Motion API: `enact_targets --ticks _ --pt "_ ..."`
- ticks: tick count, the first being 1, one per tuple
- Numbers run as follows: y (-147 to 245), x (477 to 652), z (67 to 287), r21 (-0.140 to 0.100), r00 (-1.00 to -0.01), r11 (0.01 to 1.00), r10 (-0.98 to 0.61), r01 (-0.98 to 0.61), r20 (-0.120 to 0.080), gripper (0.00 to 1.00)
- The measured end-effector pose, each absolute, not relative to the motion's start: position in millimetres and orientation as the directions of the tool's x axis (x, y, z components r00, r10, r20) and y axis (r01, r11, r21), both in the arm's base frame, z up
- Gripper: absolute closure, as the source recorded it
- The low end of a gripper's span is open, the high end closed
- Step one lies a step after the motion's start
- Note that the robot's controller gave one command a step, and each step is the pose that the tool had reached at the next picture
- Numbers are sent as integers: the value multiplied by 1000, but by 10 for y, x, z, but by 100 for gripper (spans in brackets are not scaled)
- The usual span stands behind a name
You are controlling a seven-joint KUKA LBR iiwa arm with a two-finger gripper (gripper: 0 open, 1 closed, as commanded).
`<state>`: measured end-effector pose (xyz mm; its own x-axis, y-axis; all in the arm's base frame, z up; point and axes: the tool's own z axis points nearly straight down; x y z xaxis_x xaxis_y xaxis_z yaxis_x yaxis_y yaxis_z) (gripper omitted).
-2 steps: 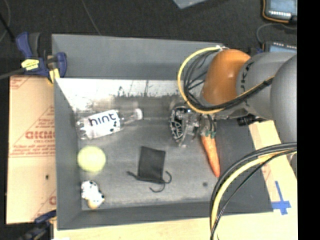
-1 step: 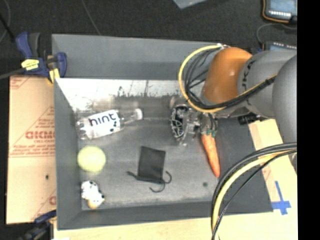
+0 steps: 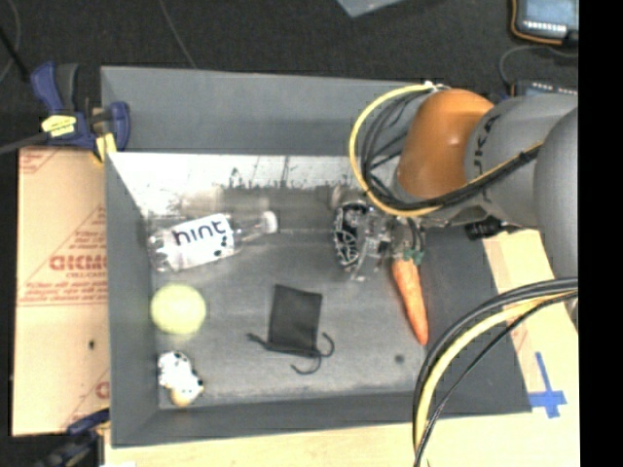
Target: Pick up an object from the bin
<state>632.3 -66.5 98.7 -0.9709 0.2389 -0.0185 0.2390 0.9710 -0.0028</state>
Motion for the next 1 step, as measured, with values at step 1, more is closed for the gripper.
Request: enact_targets --ticks 1 --pt "-666 6316 1055 -3 -971 971 239 239 -16 100"
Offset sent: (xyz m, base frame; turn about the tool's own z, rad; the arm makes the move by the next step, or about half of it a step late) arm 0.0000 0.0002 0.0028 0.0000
